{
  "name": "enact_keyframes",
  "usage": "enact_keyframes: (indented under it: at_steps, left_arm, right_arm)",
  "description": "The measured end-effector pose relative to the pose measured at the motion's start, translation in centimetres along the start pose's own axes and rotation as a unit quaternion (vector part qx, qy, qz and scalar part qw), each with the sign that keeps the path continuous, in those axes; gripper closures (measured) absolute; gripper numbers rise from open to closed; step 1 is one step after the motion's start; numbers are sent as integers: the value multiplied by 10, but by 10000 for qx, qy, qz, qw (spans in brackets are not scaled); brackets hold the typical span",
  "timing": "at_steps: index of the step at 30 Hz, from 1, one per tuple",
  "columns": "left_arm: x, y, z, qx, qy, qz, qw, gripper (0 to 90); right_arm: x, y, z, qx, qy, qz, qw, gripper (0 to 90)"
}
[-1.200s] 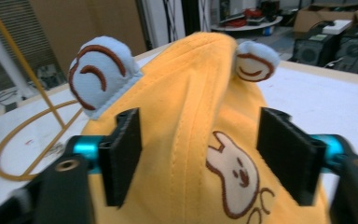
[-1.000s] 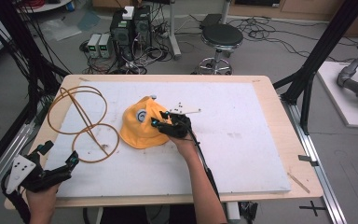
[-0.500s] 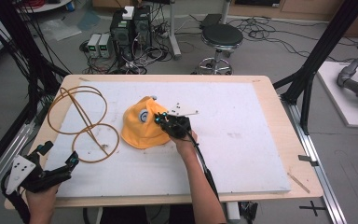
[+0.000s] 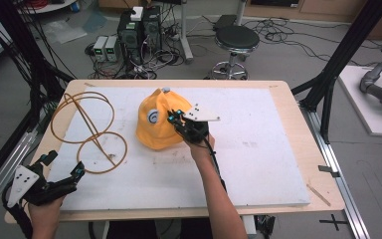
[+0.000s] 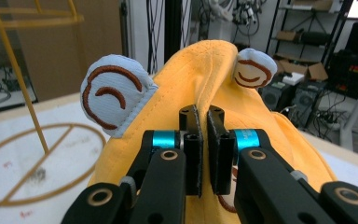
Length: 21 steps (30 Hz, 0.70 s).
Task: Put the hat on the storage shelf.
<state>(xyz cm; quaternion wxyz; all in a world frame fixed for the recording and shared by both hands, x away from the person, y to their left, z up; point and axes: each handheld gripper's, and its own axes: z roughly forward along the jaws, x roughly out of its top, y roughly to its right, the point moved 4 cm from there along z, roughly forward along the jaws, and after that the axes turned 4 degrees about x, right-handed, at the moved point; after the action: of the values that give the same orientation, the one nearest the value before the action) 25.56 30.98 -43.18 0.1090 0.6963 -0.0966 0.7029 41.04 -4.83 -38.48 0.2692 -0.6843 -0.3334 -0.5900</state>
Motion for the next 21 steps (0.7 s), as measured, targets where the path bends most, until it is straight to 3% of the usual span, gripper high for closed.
enact_keyframes:
  at_steps: [3,14,18,21]
  left_arm:
    - [0,0,0,-15,13,-8,10000,62]
    - [1,0,-1,-11,34,-25,10000,62]
    - [0,0,-1,-10,42,-41,10000,62]
    - [0,-1,-1,-2,28,-35,10000,62]
  right_arm:
    - [16,-2,-4,13,226,6,9997,872]
    - [54,0,-16,-126,655,-9,9978,872]
    - [77,2,-24,-139,990,141,9949,872]
    - [87,2,-27,-144,1088,137,9939,872]
